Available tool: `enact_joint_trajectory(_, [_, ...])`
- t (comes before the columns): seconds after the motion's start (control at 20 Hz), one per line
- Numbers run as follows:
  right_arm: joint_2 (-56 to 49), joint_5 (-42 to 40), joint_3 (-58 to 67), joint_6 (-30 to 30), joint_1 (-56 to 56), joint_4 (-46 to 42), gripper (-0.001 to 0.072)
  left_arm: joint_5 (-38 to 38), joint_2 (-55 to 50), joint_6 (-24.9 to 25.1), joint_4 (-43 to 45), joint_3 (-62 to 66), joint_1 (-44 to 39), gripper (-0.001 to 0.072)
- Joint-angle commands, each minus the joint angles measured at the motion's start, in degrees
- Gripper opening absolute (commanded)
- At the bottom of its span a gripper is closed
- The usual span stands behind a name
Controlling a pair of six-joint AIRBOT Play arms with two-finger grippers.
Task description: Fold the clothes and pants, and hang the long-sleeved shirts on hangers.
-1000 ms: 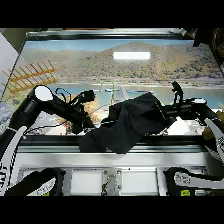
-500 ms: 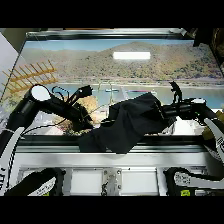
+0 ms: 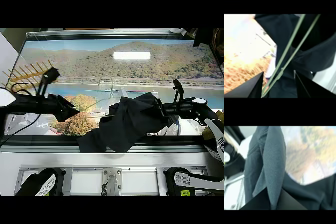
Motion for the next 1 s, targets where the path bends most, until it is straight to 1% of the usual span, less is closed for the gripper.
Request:
enact_joint_trajectory(0.0, [2.47, -1.84, 0.04, -0.04, -0.02, 5.11, 0.0007, 3.10, 4.98, -8.24, 0.31, 0.02, 4.98, 0.0392])
enact_joint_trajectory(0.1, [5.66, -4.72, 0.07, 0.02, -0.02, 5.18, 0.0007, 3.50, 6.91, -14.49, 1.60, 0.00, 5.88, 0.0392])
enact_joint_trajectory(0.25, [11.32, -8.31, 0.15, 2.84, -0.15, 5.55, 0.0006, 6.91, 10.23, -27.41, 5.51, -1.75, 4.02, 0.0392])
enact_joint_trajectory(0.3, [13.35, -9.29, 0.15, 3.04, -0.13, 5.53, 0.0006, 8.59, 11.39, -30.49, 5.49, -3.67, 2.95, 0.0392])
enact_joint_trajectory(0.35, [14.99, -9.88, 0.15, 3.48, -0.13, 5.53, 0.0006, 10.34, 12.55, -34.86, 5.22, -6.27, 1.18, 0.0393])
enact_joint_trajectory(0.45, [17.62, -10.40, 0.15, 4.50, -0.13, 5.53, 0.0007, 14.45, 14.08, -45.22, 4.20, -11.85, -3.26, 0.0395])
enact_joint_trajectory(0.5, [18.56, -10.43, 0.15, 4.61, -0.13, 5.53, 0.0006, 17.18, 14.19, -47.87, 4.28, -13.94, -5.95, 0.0396])
enact_joint_trajectory(0.65, [19.82, -10.73, 0.15, 6.86, -0.11, 5.42, 0.0007, 27.21, 11.45, -53.68, 3.58, -16.04, -13.79, 0.0395])
enact_joint_trajectory(0.75, [20.15, -10.73, 0.15, 6.93, -0.07, 5.38, 0.0006, 33.40, 8.37, -54.66, 1.31, -15.23, -17.18, 0.0395])
enact_joint_trajectory(0.8, [20.13, -10.75, 0.15, 7.61, -0.09, 5.33, 0.0007, 35.10, 6.82, -54.71, -0.55, -14.45, -18.12, 0.0395])
enact_joint_trajectory(0.95, [20.13, -10.78, 0.15, 7.80, -0.09, 5.11, 0.0006, 37.11, 2.69, -54.58, -4.63, -11.69, -20.57, 0.0395])
